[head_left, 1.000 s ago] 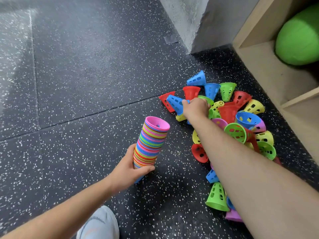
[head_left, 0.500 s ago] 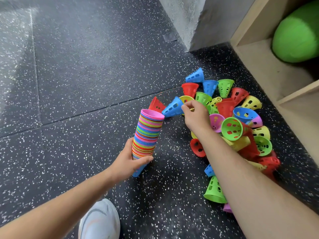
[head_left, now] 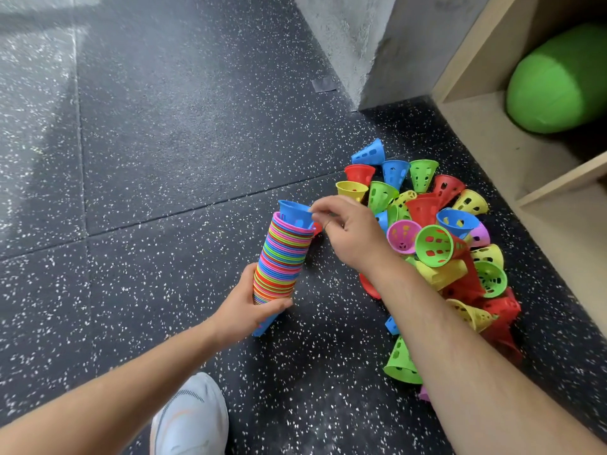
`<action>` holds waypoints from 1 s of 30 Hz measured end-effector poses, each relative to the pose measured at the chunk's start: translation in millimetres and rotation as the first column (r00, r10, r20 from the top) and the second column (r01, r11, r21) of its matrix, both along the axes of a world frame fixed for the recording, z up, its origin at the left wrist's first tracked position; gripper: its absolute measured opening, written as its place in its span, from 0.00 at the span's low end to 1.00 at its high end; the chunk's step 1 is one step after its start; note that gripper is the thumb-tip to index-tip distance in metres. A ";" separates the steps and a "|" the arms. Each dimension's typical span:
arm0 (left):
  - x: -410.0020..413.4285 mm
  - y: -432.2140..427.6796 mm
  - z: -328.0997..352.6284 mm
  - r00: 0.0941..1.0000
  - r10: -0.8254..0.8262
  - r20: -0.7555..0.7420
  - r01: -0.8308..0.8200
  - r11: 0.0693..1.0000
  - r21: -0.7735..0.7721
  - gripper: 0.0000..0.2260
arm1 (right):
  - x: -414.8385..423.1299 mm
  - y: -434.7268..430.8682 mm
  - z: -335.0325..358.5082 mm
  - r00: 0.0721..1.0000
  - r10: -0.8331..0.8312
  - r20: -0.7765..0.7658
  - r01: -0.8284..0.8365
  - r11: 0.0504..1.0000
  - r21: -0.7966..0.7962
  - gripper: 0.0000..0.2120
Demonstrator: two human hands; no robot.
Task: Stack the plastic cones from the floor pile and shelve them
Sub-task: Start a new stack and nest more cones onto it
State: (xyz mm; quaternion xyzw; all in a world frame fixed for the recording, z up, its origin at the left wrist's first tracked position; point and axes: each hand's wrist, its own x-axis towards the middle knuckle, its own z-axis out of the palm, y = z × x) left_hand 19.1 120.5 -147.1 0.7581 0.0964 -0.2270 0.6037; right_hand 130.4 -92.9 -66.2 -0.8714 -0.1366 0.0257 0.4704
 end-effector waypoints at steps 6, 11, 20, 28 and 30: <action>-8.4 9.1 -1.0 0.997 0.075 -0.015 -0.075 0.997 -0.007 0.31 | -5.7 17.3 -9.8 0.958 -0.009 -0.288 0.040 0.994 0.102 0.09; -15.5 13.5 -2.5 0.994 0.105 -0.026 -0.106 0.994 -0.023 0.31 | 1.1 12.9 -35.8 0.984 -0.069 -0.162 0.013 0.946 -0.324 0.06; -15.5 12.5 -4.2 0.998 0.059 -0.029 -0.059 0.998 0.000 0.32 | -24.6 -0.4 -65.6 0.954 -0.090 -0.288 -0.097 0.812 -0.576 0.13; -16.1 3.4 -2.1 0.999 -0.046 0.016 0.045 0.998 0.033 0.33 | -26.1 -25.7 -73.1 0.979 -0.133 -0.153 0.022 0.820 -0.572 0.19; -18.1 2.3 -2.9 0.999 -0.044 0.022 0.044 0.999 0.032 0.33 | -25.6 -29.4 -69.0 0.987 -0.123 -0.099 0.049 0.834 -0.549 0.17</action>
